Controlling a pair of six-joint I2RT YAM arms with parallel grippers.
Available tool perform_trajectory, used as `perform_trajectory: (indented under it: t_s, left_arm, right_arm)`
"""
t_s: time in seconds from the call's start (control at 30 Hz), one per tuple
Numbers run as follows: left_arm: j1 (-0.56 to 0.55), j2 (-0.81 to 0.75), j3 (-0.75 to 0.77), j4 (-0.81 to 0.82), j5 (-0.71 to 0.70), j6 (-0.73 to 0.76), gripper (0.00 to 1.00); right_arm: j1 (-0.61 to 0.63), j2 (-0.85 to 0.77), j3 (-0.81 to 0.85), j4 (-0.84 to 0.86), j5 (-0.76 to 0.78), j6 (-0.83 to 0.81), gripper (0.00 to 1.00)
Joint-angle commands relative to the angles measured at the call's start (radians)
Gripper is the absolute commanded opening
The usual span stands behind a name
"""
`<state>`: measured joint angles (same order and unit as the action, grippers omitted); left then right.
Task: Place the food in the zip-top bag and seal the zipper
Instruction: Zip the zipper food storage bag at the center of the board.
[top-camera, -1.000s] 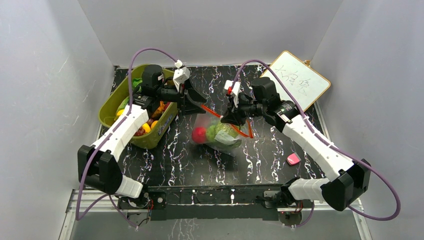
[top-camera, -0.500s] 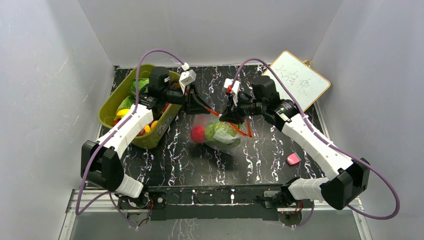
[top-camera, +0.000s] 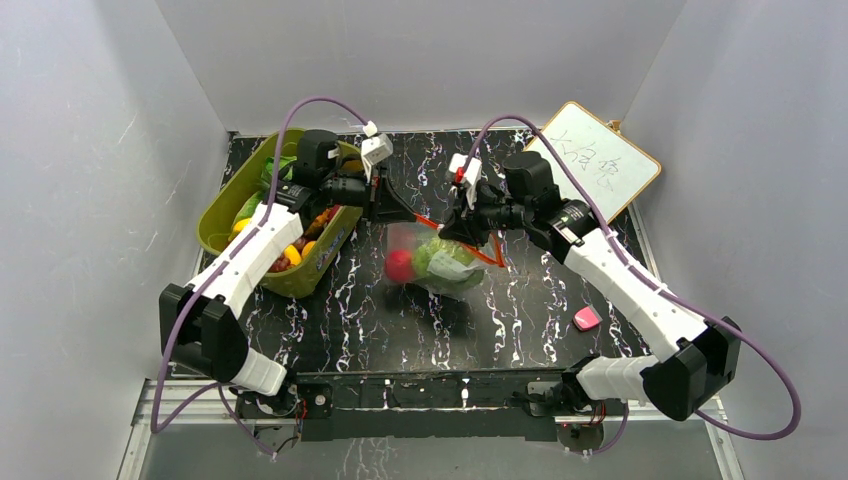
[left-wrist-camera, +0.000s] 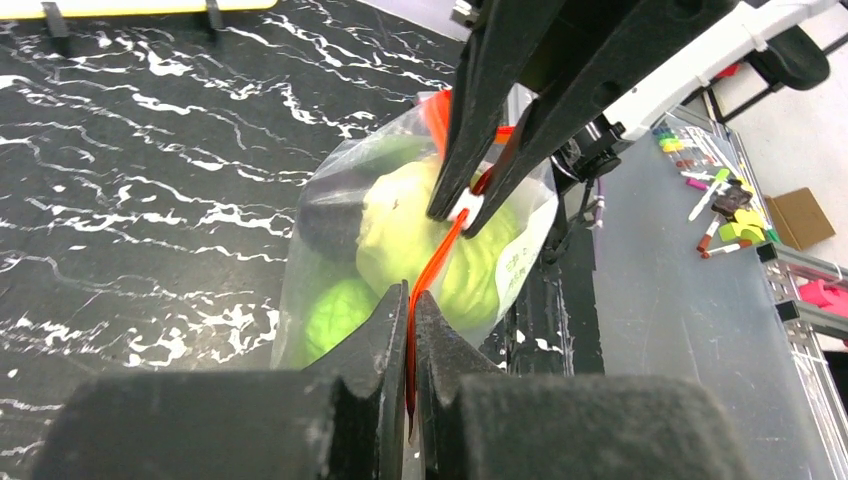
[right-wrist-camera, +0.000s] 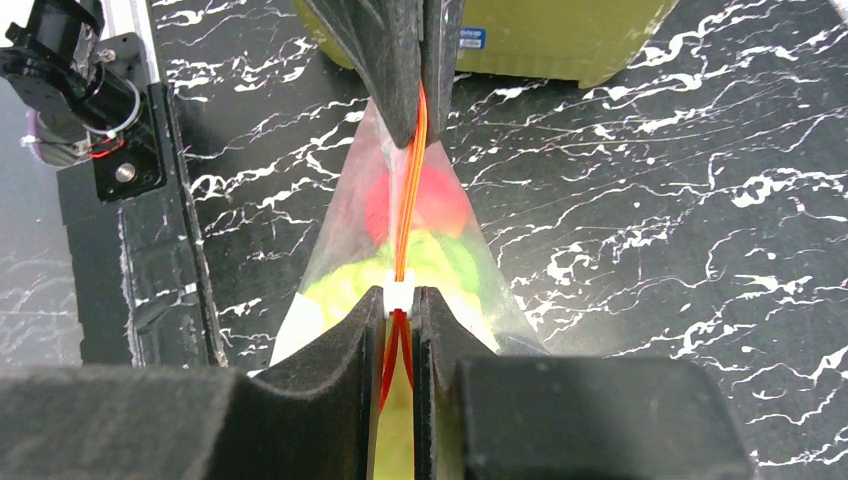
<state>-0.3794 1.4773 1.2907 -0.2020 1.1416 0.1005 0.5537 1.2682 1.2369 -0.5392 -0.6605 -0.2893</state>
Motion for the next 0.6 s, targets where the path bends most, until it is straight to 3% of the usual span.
perform_trajectory:
  t_s: [0.0,0.57]
  left_arm:
    - [0.102,-0.066,0.036,0.015,-0.107,-0.029,0.0]
    - [0.14,-0.01,0.063,0.05,-0.239,-0.079,0.0]
  right_arm:
    - [-0.014,-0.113,-0.014,-0.01,0.054,0.034,0.0]
    - [-0.014,-0.218,-0.003,-0.243,0.243,0.066,0.0]
